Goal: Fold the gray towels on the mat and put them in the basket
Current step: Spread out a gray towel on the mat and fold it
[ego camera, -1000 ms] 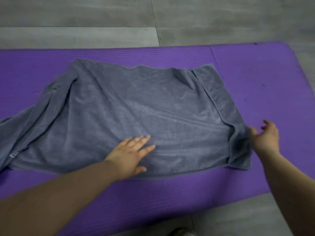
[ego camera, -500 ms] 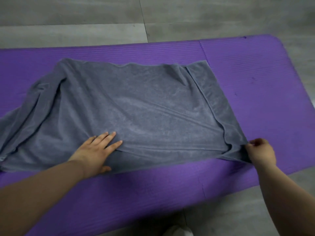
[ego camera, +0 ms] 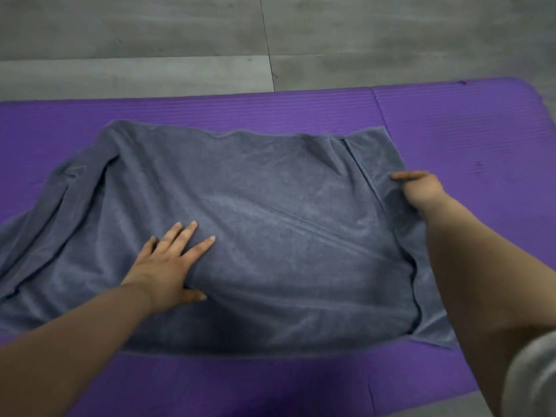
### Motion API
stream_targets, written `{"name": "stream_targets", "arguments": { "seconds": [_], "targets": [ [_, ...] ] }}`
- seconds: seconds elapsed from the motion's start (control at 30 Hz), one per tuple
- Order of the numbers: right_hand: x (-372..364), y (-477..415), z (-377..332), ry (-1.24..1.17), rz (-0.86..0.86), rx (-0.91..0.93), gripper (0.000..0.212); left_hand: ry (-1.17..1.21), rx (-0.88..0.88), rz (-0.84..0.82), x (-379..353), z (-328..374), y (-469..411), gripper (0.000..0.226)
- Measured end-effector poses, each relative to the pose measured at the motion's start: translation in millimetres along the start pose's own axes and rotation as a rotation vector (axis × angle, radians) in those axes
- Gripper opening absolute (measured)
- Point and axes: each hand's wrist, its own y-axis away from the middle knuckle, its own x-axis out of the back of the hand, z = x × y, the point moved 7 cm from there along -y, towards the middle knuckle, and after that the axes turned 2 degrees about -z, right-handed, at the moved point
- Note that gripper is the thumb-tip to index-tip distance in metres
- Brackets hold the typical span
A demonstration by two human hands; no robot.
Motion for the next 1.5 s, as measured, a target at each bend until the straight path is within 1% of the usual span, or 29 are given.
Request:
{"name": "stream_targets", "arguments": {
  "seconds": [0.03,0.13,0.17,0.23,0.3,0.37,0.5,0.57,0.63,0.67,0.7,0.73,0.77,0.83,0.93,1.0,1.03,1.07,1.13,1.17,1.2,1.23,1.33,1.4,1.43,1.47,1.5],
  "targets": [
    [3,-5,3,0.02,0.026,0.013,0.049,-0.004,0.012,-0.006,-1,0,-2,0.106],
    [10,-3,5,-0.046,0.057,-0.059,0.038,-0.013,0.026,-0.002,0,-1,-4,0.106],
    [11,-2,2,-0.032,0.06,-0.023,0.038,-0.008,0.029,-0.007,0,-1,-4,0.106],
    [5,-1,-6,-0.024,0.002,0.087,0.041,0.006,0.031,-0.011,-1,-1,-4,0.106],
    [0,-5,-8,-0.027,-0.036,0.123,0.045,0.002,0.028,-0.018,1,0,-3,0.106],
    [1,-4,-10,0.021,-0.041,0.102,0.047,-0.011,0.033,-0.036,1,0,-2,0.106],
    [28,3,-7,0.111,0.076,0.079,0.051,-0.046,0.012,-0.044,10,2,1,0.107],
    [30,11,-1,0.176,0.057,0.061,0.058,-0.013,0.024,-0.029,18,-2,8,0.108],
    [25,21,-2,0.248,0.007,0.043,0.065,0.043,0.023,0.047,30,-15,19,0.115],
    [21,26,-7,0.297,-0.012,0.05,0.068,0.055,-0.012,0.138,39,-23,25,0.118],
    [17,31,-15,0.356,-0.025,0.078,0.07,-0.004,-0.045,0.211,44,-33,28,0.116],
    [12,37,-24,0.414,-0.03,0.122,0.072,-0.071,-0.057,0.303,45,-48,31,0.107],
    [7,43,-36,0.466,-0.031,0.178,0.073,-0.082,-0.037,0.351,43,-68,35,0.096],
    [-4,60,-62,0.54,-0.025,0.289,0.075,-0.077,0.028,0.296,28,-109,44,0.085],
    [-23,90,-104,0.613,-0.031,0.416,0.073,-0.002,0.053,0.323,-4,-168,60,0.081],
    [-37,112,-135,0.676,-0.039,0.495,0.072,0.121,0.1,0.35,-41,-212,68,0.08],
    [-44,123,-151,0.711,-0.04,0.538,0.071,0.215,0.13,0.32,-59,-230,73,0.08],
    [-52,135,-168,0.745,-0.041,0.58,0.072,0.29,0.164,0.308,-70,-241,83,0.08],
    [-69,162,-202,0.817,-0.053,0.661,0.072,0.389,0.261,0.337,-83,-258,106,0.077],
    [-82,177,-219,0.86,-0.067,0.701,0.072,0.466,0.319,0.378,-88,-265,117,0.084],
    [-96,193,-234,0.904,-0.089,0.743,0.072,0.544,0.357,0.353,-95,-269,126,0.095],
    [-114,210,-246,0.938,-0.121,0.785,0.073,0.603,0.369,0.349,-104,-272,133,0.1],
    [-178,259,-260,0.938,-0.245,0.832,0.074,0.775,0.395,0.403,-123,-274,144,0.088],
    [-227,295,-254,0.85,-0.326,0.857,0.075,0.833,0.423,0.499,-125,-274,146,0.1],
    [-252,315,-250,0.803,-0.371,0.89,0.076,0.825,0.424,0.546,-125,-273,145,0.105],
    [-276,334,-246,0.772,-0.42,0.925,0.076,0.786,0.407,0.57,-124,-270,143,0.105],
    [-296,350,-244,0.75,-0.466,0.953,0.076,0.717,0.38,0.618,-120,-266,142,0.097]
  ]
}}
